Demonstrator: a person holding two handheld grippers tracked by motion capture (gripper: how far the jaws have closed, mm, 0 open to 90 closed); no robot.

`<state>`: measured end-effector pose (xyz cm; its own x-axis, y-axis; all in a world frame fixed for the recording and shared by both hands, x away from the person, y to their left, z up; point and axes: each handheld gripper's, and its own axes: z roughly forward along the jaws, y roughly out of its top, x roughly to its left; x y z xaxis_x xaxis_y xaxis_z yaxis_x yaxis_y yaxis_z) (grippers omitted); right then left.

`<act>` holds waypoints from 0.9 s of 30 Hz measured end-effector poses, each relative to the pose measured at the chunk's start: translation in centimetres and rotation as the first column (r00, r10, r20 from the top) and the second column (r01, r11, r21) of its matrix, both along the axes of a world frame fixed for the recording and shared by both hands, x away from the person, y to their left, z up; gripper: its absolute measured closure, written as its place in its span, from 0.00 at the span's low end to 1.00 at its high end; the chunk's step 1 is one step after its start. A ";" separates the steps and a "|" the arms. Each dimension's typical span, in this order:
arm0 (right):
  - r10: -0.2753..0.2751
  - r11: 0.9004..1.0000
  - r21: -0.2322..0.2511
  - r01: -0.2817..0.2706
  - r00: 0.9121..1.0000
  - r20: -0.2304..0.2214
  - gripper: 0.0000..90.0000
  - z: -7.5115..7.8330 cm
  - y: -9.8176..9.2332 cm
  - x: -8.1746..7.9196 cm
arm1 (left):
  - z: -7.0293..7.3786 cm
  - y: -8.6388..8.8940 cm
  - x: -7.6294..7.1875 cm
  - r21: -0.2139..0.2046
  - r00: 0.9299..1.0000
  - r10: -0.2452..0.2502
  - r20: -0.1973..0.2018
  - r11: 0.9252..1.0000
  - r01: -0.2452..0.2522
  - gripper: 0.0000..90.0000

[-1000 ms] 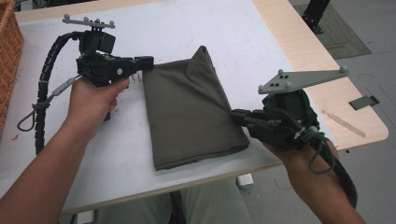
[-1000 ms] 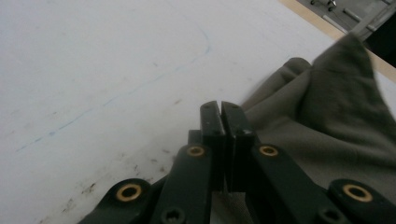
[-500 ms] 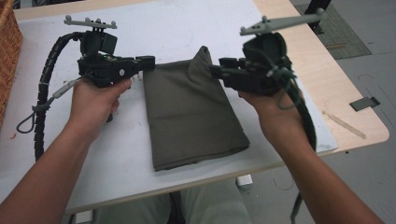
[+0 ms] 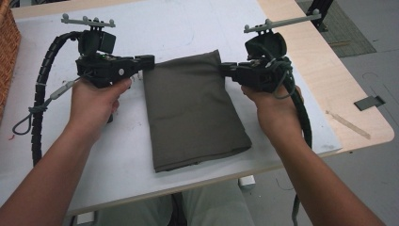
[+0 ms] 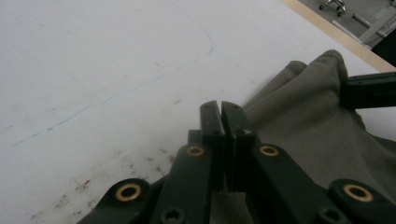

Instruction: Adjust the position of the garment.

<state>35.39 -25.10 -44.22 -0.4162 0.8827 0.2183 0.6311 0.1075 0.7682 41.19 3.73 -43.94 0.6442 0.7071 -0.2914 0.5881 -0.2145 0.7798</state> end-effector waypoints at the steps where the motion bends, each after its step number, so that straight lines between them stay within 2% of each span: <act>1: -0.003 1.000 0.000 0.003 1.000 -0.011 0.99 -0.2 0.0 0.1 | 0.0 -0.1 0.0 0.003 1.000 0.005 0.001 1.000 -0.005 0.98; 2: -0.007 1.000 0.007 0.007 1.000 -0.016 0.98 -0.4 0.0 0.2 | 0.0 -0.2 -0.1 0.006 1.000 0.009 0.003 1.000 -0.009 0.98; 4: -0.014 1.000 0.017 0.014 1.000 0.006 0.82 -0.4 -0.1 0.3 | 0.0 -0.3 -0.2 0.013 0.999 0.028 0.020 1.000 -0.029 0.93; 6: -0.033 0.999 0.030 0.032 0.999 0.038 0.69 -0.3 -0.4 0.1 | 0.2 -0.2 -0.4 0.007 0.998 0.050 0.031 0.999 -0.050 0.66; 8: -0.048 0.999 0.028 0.046 0.995 0.085 0.57 0.0 -0.9 -0.2 | 0.4 0.0 -0.8 0.008 0.996 0.072 0.060 0.997 -0.073 0.52; 9: -0.057 0.998 0.024 0.054 0.992 0.109 0.50 0.1 -1.2 -0.3 | 0.4 0.2 -1.0 -0.005 0.993 0.086 0.076 0.996 -0.086 0.46; 11: -0.060 0.998 0.011 0.059 0.984 0.167 0.36 0.3 -1.7 -0.6 | 0.6 0.6 -1.5 -0.032 0.986 0.134 0.099 0.991 -0.131 0.33; 13: -0.074 0.996 -0.022 0.081 0.971 0.226 0.21 0.5 -2.2 -1.0 | 0.8 0.9 -2.2 -0.034 0.975 0.179 0.129 0.984 -0.176 0.15; 14: -0.084 0.994 -0.046 0.098 0.966 0.242 0.15 0.6 -2.4 -1.1 | 0.9 1.0 -2.5 -0.037 0.972 0.185 0.145 0.983 -0.182 0.15; 16: -0.070 0.994 -0.059 0.088 0.964 0.257 0.16 0.7 -2.8 -1.4 | 1.1 1.3 -3.3 -0.052 0.968 0.184 0.170 0.983 -0.177 0.17; 19: -0.067 0.992 -0.080 0.092 0.959 0.274 0.15 0.7 -3.3 -1.8 | 1.4 1.8 -4.6 -0.075 0.956 0.206 0.209 0.978 -0.195 0.17; 21: -0.066 0.993 -0.078 0.091 0.958 0.279 0.15 0.8 -3.6 -2.1 | 1.5 2.1 -5.3 -0.085 0.950 0.225 0.215 0.974 -0.211 0.17; 23: -0.067 0.993 -0.070 0.090 0.956 0.285 0.15 0.9 -3.9 -2.4 | 1.6 2.4 -5.8 -0.090 0.948 0.240 0.208 0.970 -0.226 0.17; 27: -0.065 0.994 -0.069 0.089 0.952 0.299 0.15 1.3 -4.2 -2.9 | 1.9 2.9 -6.4 -0.094 0.941 0.257 0.219 0.966 -0.241 0.17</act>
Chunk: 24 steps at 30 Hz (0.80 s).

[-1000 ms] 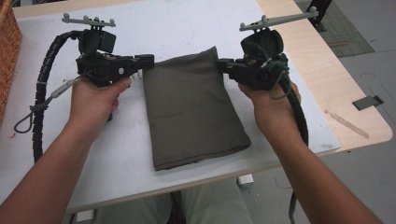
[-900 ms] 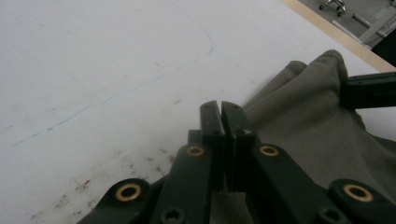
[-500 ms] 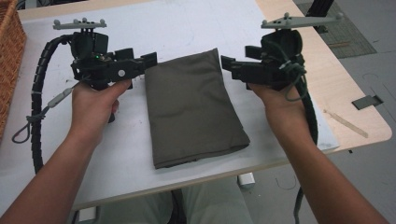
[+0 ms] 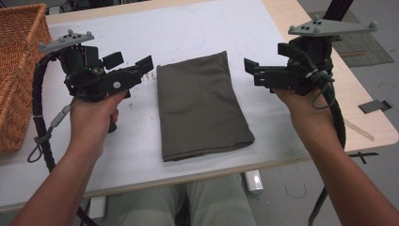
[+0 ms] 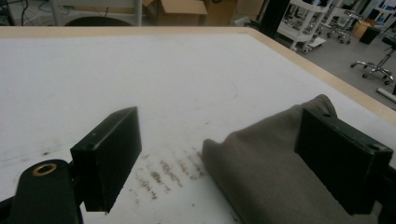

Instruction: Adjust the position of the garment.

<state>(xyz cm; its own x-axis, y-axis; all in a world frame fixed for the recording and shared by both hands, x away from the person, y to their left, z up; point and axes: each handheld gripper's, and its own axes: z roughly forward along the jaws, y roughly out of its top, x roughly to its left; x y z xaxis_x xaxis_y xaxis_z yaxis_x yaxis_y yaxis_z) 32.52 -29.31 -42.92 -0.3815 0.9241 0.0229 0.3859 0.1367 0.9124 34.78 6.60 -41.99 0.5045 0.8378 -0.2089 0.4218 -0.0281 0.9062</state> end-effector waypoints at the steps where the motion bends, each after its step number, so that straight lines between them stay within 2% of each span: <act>1: 0.001 1.000 0.001 -0.001 1.000 0.004 0.15 0.1 0.0 -0.1 | 0.1 0.0 -0.1 0.001 1.000 0.003 0.003 1.000 -0.003 0.17; 5: 0.004 1.000 -0.004 -0.004 1.000 0.009 0.15 0.3 -0.1 -0.3 | 0.1 -0.1 -0.4 0.018 1.000 0.019 -0.008 1.000 -0.019 0.17; 7: 0.001 1.000 -0.005 -0.001 1.000 0.009 0.15 0.3 -0.1 -0.3 | -0.3 -0.6 -0.5 0.041 0.999 0.019 -0.048 0.999 -0.017 0.17; 9: 0.003 1.000 -0.005 -0.003 1.000 0.010 0.15 0.4 -0.1 -0.2 | -1.1 -1.1 -0.6 0.066 0.995 -0.004 -0.095 0.998 0.010 0.18; 11: 0.006 1.000 -0.006 -0.006 1.000 0.011 0.15 0.5 0.1 -0.2 | -1.8 -1.7 -0.8 0.117 0.992 -0.009 -0.130 0.993 0.024 0.24; 13: 0.015 1.000 -0.005 -0.015 1.000 0.013 0.15 0.5 0.2 -0.2 | -2.4 -2.2 -0.9 0.132 0.984 -0.025 -0.177 0.990 0.049 0.31; 14: 0.016 1.000 -0.008 -0.016 1.000 0.014 0.15 0.6 0.3 -0.2 | -2.6 -2.4 -0.9 0.126 0.979 -0.042 -0.197 0.990 0.068 0.35; 15: 0.019 1.000 -0.010 -0.019 1.000 0.015 0.15 0.6 0.3 -0.3 | -2.8 -2.7 -1.0 0.130 0.972 -0.066 -0.226 0.987 0.097 0.40; 16: 0.021 1.000 -0.011 -0.021 1.000 0.014 0.15 0.6 0.4 -0.3 | -2.9 -3.0 -1.1 0.144 0.969 -0.070 -0.236 0.984 0.106 0.43; 18: 0.022 1.000 -0.013 -0.022 1.000 0.013 0.15 0.6 0.4 -0.3 | -2.8 -3.2 -1.3 0.128 0.964 -0.094 -0.250 0.983 0.129 0.52; 20: 0.022 1.000 -0.013 -0.022 1.000 0.012 0.15 0.6 0.4 -0.3 | -2.8 -3.5 -1.2 0.122 0.951 -0.106 -0.291 0.982 0.147 0.64; 22: 0.025 1.000 -0.015 -0.025 1.000 0.010 0.16 0.6 0.5 -0.2 | -2.8 -3.7 -1.3 0.139 0.950 -0.090 -0.300 0.981 0.137 0.71; 23: 0.026 1.000 -0.016 -0.026 1.000 0.011 0.16 0.6 0.5 -0.2 | -2.7 -3.6 -1.2 0.133 0.945 -0.093 -0.314 0.981 0.140 0.75; 24: 0.027 1.000 -0.015 -0.027 1.000 0.010 0.16 0.6 0.6 -0.2 | -2.7 -3.4 -1.1 0.119 0.941 -0.100 -0.322 0.982 0.145 0.84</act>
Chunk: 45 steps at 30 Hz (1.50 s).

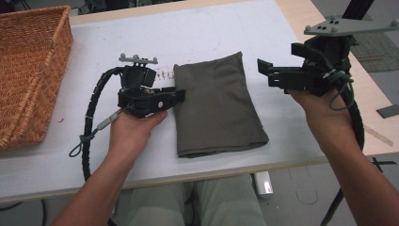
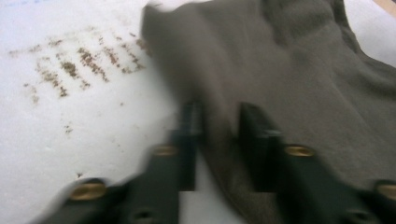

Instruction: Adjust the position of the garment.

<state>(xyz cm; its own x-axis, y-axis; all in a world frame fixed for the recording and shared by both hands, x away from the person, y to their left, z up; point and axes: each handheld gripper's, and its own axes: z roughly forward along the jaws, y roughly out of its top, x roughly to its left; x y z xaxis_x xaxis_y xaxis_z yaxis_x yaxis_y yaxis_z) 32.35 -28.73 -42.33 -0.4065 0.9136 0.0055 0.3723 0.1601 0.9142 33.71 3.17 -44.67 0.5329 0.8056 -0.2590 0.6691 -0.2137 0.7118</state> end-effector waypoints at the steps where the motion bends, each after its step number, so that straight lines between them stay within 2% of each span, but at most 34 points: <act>1: 0.002 1.000 -0.002 -0.002 1.000 0.001 0.16 0.0 0.0 0.0 | 0.0 0.2 0.1 -0.016 1.000 0.004 -0.007 1.000 -0.004 0.91; 4: 0.003 1.000 -0.002 -0.003 1.000 0.003 0.16 0.0 0.2 0.1 | 0.0 0.7 0.2 -0.050 1.000 0.008 -0.018 0.999 -0.009 0.96; 7: 0.002 1.000 -0.004 -0.002 1.000 -0.003 0.16 -0.1 0.2 0.1 | 0.2 1.5 0.4 -0.048 1.000 0.014 0.002 0.999 -0.014 0.97; 11: -0.002 1.000 -0.005 0.002 1.000 -0.004 0.16 -0.2 0.0 0.1 | 0.7 4.0 0.9 -0.047 0.997 0.071 0.040 0.996 -0.069 0.97; 15: -0.003 1.000 -0.004 0.003 1.000 -0.003 0.16 -0.3 0.0 0.2 | 1.2 7.6 1.6 -0.026 0.988 0.139 0.074 0.990 -0.137 0.96; 17: -0.003 1.000 -0.003 0.003 1.000 -0.003 0.16 -0.3 0.0 0.2 | 1.4 9.2 1.8 -0.024 0.980 0.175 0.092 0.984 -0.174 0.96; 19: -0.001 1.000 -0.004 0.000 1.000 -0.002 0.15 -0.3 0.1 0.3 | 1.7 10.7 2.0 -0.007 0.976 0.196 0.096 0.981 -0.196 0.96; 22: 0.004 1.000 -0.007 -0.004 1.000 -0.003 0.16 -0.4 0.2 0.3 | 2.1 12.5 2.1 0.003 0.964 0.241 0.112 0.970 -0.242 0.96; 28: 0.010 1.000 -0.007 -0.010 1.000 -0.003 0.15 -0.4 0.2 0.3 | 2.1 14.3 2.4 -0.001 0.952 0.289 0.104 0.957 -0.290 0.96; 30: 0.017 1.000 -0.006 -0.018 1.000 -0.005 0.15 -0.4 0.2 0.3 | 1.9 14.3 2.4 -0.007 0.952 0.289 0.105 0.957 -0.290 0.96; 31: 0.020 1.000 -0.009 -0.020 1.000 -0.007 0.15 -0.4 0.3 0.3 | 1.9 14.2 2.3 -0.019 0.949 0.292 0.115 0.956 -0.292 0.93; 32: 0.022 1.000 -0.009 -0.022 1.000 -0.007 0.15 -0.5 0.3 0.3 | 2.0 14.2 2.3 -0.038 0.941 0.315 0.122 0.949 -0.313 0.77; 33: 0.022 1.000 -0.008 -0.022 1.000 -0.007 0.15 -0.5 0.4 0.4 | 2.1 14.1 2.3 -0.065 0.933 0.337 0.124 0.941 -0.332 0.57; 34: 0.022 1.000 -0.009 -0.022 1.000 -0.009 0.15 -0.4 0.4 0.4 | 2.3 14.1 2.2 -0.086 0.927 0.351 0.129 0.936 -0.342 0.44; 35: 0.023 1.000 -0.009 -0.023 1.000 -0.009 0.15 -0.5 0.4 0.4 | 2.5 14.0 2.1 -0.098 0.922 0.361 0.138 0.932 -0.350 0.36; 37: 0.025 1.000 -0.012 -0.025 1.000 -0.009 0.15 -0.4 0.6 0.5 | 2.9 13.7 2.0 -0.095 0.911 0.379 0.163 0.925 -0.368 0.21; 38: 0.027 1.000 -0.012 -0.027 1.000 -0.010 0.15 -0.4 0.7 0.5 | 3.0 13.7 1.8 -0.098 0.912 0.372 0.174 0.928 -0.360 0.17; 39: 0.029 0.999 -0.013 -0.029 1.000 -0.009 0.15 -0.4 0.7 0.5 | 3.2 13.6 1.7 -0.104 0.912 0.369 0.179 0.929 -0.356 0.17; 43: 0.033 0.999 -0.014 -0.033 0.999 -0.009 0.15 -0.4 1.0 0.5 | 3.4 13.6 1.5 -0.098 0.909 0.373 0.188 0.927 -0.361 0.17; 45: 0.035 0.999 -0.014 -0.035 0.999 -0.007 0.15 -0.4 1.1 0.5 | 3.4 13.6 1.4 -0.096 0.910 0.370 0.190 0.929 -0.357 0.17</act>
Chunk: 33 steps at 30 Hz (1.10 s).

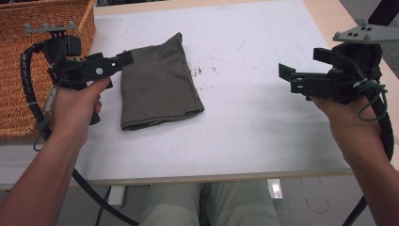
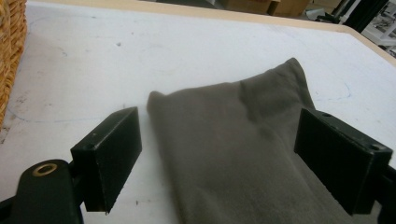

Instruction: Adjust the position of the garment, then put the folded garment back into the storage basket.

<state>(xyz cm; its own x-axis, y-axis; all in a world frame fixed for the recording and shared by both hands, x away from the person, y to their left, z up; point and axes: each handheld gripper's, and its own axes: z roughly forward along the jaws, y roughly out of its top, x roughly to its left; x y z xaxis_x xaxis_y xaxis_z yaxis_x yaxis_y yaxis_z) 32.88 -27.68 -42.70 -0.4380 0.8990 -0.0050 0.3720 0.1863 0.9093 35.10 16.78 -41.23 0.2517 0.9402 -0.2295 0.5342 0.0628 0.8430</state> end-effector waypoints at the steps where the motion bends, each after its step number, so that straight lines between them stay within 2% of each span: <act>1: 0.000 1.000 0.001 0.000 1.000 0.001 0.15 0.0 0.0 0.0 | 0.0 0.0 0.0 0.002 1.000 -0.002 0.000 1.000 0.002 0.17; 7: 0.006 1.000 0.001 -0.006 1.000 0.009 0.15 0.2 0.2 -0.1 | 0.1 -0.5 -0.3 0.010 1.000 -0.018 0.011 1.000 0.018 0.17; 15: 0.010 1.000 0.001 -0.010 1.000 0.011 0.15 0.3 0.2 -0.3 | 0.0 -0.7 -0.6 0.013 1.000 -0.021 0.003 1.000 0.021 0.17; 17: 0.013 1.000 0.001 -0.013 1.000 0.012 0.15 0.3 0.2 -0.3 | -0.3 -0.7 -0.7 0.008 0.999 -0.034 -0.011 0.999 0.034 0.17; 20: 0.015 1.000 0.004 -0.015 1.000 0.013 0.15 0.3 0.2 -0.4 | -0.8 -0.9 -0.7 0.032 0.998 -0.045 -0.043 0.998 0.046 0.17; 23: 0.020 1.000 0.003 -0.020 1.000 0.012 0.15 0.3 0.2 -0.4 | -1.6 -1.2 -0.6 0.049 0.994 -0.020 -0.107 0.998 0.026 0.18; 25: 0.020 1.000 0.003 -0.020 1.000 0.013 0.15 0.3 0.2 -0.4 | -2.1 -1.4 -0.6 0.056 0.990 -0.031 -0.136 0.998 0.039 0.19; 31: 0.025 1.000 0.002 -0.025 1.000 0.004 0.15 0.2 0.1 -0.5 | -3.4 -2.2 -0.3 0.106 0.981 -0.018 -0.195 0.994 0.039 0.21; 33: 0.027 1.000 0.001 -0.027 1.000 0.002 0.15 0.2 0.1 -0.5 | -3.5 -2.4 -0.4 0.129 0.982 -0.016 -0.189 0.991 0.041 0.21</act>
